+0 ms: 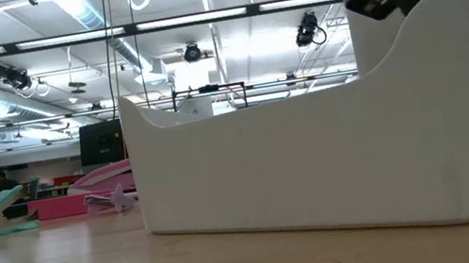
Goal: Pick and place Stapler, Stapler remover, tape
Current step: Put the black staple remover into the white bin
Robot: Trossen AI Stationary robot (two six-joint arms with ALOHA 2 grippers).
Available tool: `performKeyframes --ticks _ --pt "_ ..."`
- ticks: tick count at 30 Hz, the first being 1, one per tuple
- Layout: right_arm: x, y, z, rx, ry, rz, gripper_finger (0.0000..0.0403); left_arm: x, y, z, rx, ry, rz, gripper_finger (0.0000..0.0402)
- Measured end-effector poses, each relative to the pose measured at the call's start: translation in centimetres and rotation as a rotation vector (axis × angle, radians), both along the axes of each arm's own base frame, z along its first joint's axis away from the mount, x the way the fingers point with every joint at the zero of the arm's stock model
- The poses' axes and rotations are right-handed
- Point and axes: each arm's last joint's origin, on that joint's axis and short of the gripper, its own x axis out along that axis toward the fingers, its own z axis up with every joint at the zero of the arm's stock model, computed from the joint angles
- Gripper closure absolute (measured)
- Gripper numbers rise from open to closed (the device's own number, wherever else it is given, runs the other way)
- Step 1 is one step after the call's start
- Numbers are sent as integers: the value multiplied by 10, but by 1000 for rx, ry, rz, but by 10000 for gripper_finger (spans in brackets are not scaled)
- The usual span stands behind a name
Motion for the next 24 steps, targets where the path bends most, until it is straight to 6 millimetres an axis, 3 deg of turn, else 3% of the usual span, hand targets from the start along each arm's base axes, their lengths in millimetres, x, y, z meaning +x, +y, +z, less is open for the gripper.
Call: performKeyframes --ticks 10,16,24 --pt "-21 1 -23 145 182 -37 256 0 0 0 0 -1 0 367" --pt "-32 11 -37 196 280 -7 261 0 0 0 0 0 0 367" --pt "-41 30 -38 219 325 58 261 0 0 0 0 0 0 367"
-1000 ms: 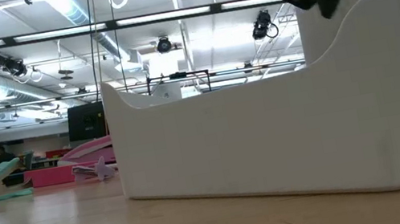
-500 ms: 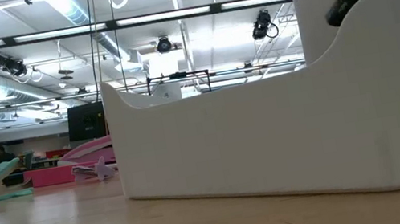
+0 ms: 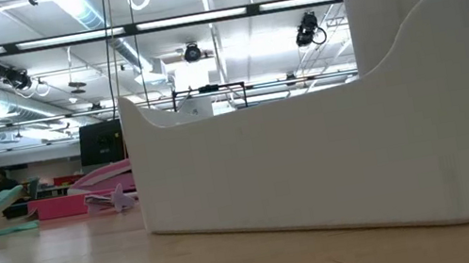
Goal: Pick and place Stapler, Stapler remover, tape
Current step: Put the black staple remover into the white bin
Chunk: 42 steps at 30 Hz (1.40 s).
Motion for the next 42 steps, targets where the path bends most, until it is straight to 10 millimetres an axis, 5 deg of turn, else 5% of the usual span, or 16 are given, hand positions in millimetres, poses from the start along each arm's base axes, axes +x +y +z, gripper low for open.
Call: performKeyframes --ticks 27,42 --pt "1 40 -26 93 176 83 261 0 0 0 0 -1 0 367" --pt "4 43 -55 58 209 49 261 0 0 0 0 0 0 367"
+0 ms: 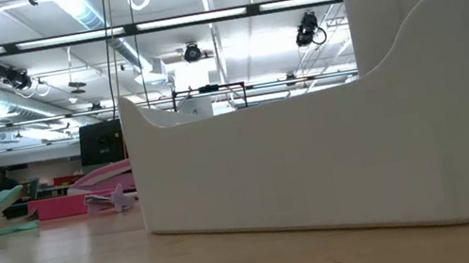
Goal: Pick and place Stapler, Stapler remover, tape
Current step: Put the black staple remover into the white bin
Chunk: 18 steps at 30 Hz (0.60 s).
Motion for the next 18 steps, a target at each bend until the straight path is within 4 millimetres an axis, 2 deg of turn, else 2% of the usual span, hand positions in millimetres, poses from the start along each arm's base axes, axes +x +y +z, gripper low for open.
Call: performKeyframes --ticks 10,18 --pt "-14 -1 -20 26 67 -19 261 0 0 0 0 0 0 367" --pt "-14 0 -21 32 55 -15 261 0 0 0 0 0 0 367"
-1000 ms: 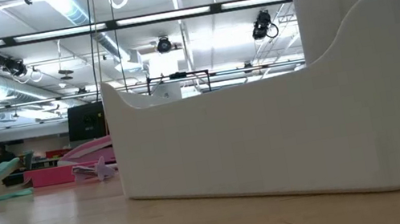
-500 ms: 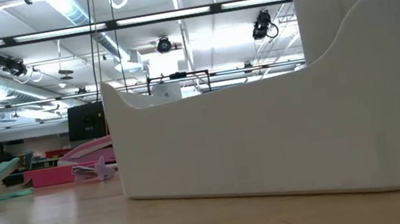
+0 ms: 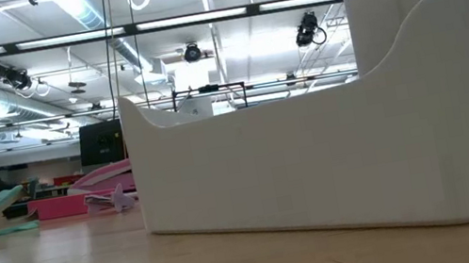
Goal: Pick and place Stapler, Stapler remover, tape
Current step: Put the black staple remover into the white bin
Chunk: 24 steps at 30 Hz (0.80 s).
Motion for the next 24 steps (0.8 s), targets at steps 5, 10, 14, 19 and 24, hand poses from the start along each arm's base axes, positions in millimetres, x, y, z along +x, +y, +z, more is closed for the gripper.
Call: performKeyframes --ticks 5,10,14,19,24 --pt "3 3 0 24 -36 -3 261 0 0 0 0 0 0 367" --pt "3 5 -5 12 -20 6 261 0 0 0 0 -1 0 367" --pt "4 5 -7 7 -10 8 261 0 0 0 0 0 0 367" --pt "3 5 -8 4 -1 8 263 0 0 0 0 0 0 367" --pt "0 3 -8 -14 28 12 287 0 0 0 0 0 0 367"
